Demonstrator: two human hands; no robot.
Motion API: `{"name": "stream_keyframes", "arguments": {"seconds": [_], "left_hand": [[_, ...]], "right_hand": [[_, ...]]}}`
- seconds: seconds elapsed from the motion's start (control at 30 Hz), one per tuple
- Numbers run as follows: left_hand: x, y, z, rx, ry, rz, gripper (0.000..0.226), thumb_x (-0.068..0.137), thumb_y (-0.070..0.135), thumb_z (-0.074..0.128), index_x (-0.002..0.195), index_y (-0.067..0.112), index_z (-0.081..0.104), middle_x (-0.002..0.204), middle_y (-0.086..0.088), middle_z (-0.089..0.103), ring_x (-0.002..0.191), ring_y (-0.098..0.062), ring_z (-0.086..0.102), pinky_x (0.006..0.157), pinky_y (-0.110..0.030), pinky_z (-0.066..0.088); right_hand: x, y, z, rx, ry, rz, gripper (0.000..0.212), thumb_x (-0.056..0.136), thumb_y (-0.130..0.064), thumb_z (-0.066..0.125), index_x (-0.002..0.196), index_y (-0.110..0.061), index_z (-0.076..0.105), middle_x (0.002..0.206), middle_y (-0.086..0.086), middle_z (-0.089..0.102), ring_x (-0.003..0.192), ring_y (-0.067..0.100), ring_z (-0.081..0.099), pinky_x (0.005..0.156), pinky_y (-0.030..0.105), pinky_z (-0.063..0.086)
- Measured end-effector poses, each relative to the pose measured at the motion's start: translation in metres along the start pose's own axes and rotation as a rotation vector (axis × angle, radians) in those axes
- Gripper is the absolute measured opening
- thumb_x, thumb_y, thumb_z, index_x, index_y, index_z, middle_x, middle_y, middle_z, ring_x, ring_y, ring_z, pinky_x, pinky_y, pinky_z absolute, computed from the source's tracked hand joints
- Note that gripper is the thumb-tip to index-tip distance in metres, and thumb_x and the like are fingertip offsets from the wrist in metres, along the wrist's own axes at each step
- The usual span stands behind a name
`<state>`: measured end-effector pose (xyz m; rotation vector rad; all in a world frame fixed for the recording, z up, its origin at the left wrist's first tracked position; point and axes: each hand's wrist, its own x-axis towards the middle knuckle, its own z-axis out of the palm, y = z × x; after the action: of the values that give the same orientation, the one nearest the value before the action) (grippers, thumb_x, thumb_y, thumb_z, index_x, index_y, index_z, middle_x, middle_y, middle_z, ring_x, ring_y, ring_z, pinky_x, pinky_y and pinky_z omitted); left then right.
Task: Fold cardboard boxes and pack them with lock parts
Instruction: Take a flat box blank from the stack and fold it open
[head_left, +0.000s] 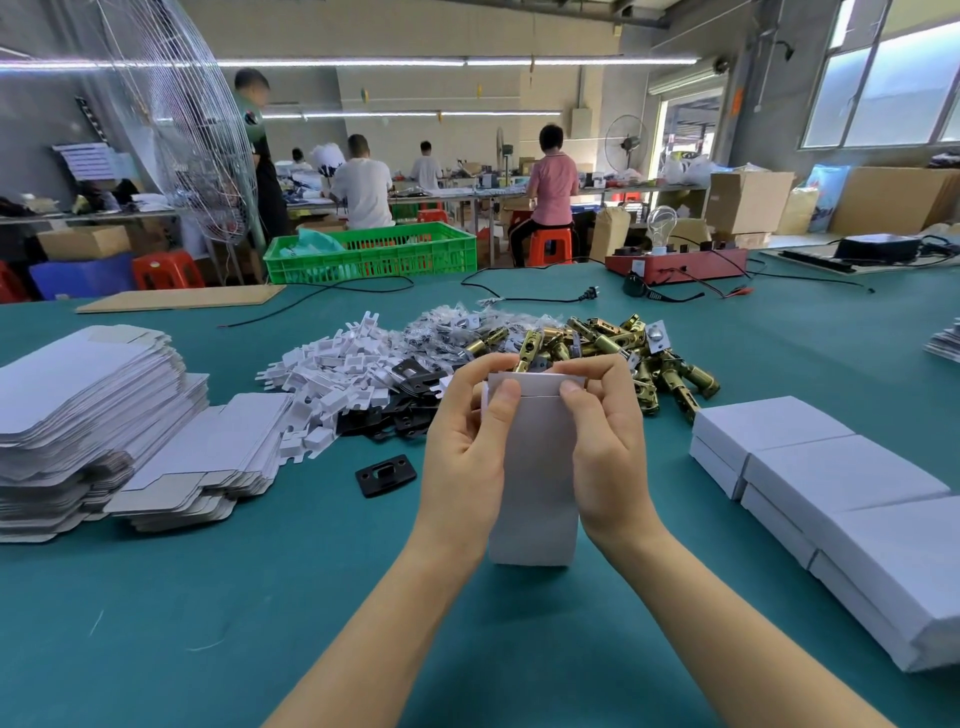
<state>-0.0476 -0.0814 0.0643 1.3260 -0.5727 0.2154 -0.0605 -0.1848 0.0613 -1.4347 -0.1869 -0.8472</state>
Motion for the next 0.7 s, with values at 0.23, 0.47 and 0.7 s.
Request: {"name": "stream_keyframes", "arguments": {"seconds": [0.23,0.47,0.7], "left_hand": [[0.0016,0.0016,-0.0006,0.011,0.009,0.016,0.015,0.09,0.033,0.054,0.086,0.044,0.064,0.088,0.001,0.062,0.08,-0.015,0.054,0.07,-0.029,0.046],[0.0022,0.0002,-0.0053,0.018,-0.019,-0.008,0.01,0.09,0.037,0.054,0.091,0.042,0.063,0.088,0.0,0.063,0.078,-0.009,0.055,0.067,-0.021,0.048],[0.0047,-0.0001,-0.008,-0.059,-0.036,-0.07,0.01,0.089,0.038,0.055,0.088,0.038,0.065,0.091,-0.007,0.062,0.082,-0.021,0.054,0.07,-0.035,0.046]], "right_hand": [[-0.0014,0.0006,0.0003,-0.015,-0.002,-0.002,0.009,0.087,-0.02,0.043,0.089,-0.021,0.052,0.084,-0.006,0.058,0.078,0.008,0.052,0.07,0.024,0.043],[-0.0022,0.0006,0.0009,-0.077,-0.023,-0.021,0.006,0.089,-0.021,0.045,0.091,-0.022,0.05,0.089,0.0,0.058,0.081,0.007,0.053,0.074,0.031,0.044],[-0.0026,-0.0006,0.0018,-0.097,-0.049,-0.049,0.005,0.09,-0.02,0.045,0.092,-0.02,0.05,0.091,0.004,0.06,0.081,0.012,0.055,0.073,0.032,0.046]]}}
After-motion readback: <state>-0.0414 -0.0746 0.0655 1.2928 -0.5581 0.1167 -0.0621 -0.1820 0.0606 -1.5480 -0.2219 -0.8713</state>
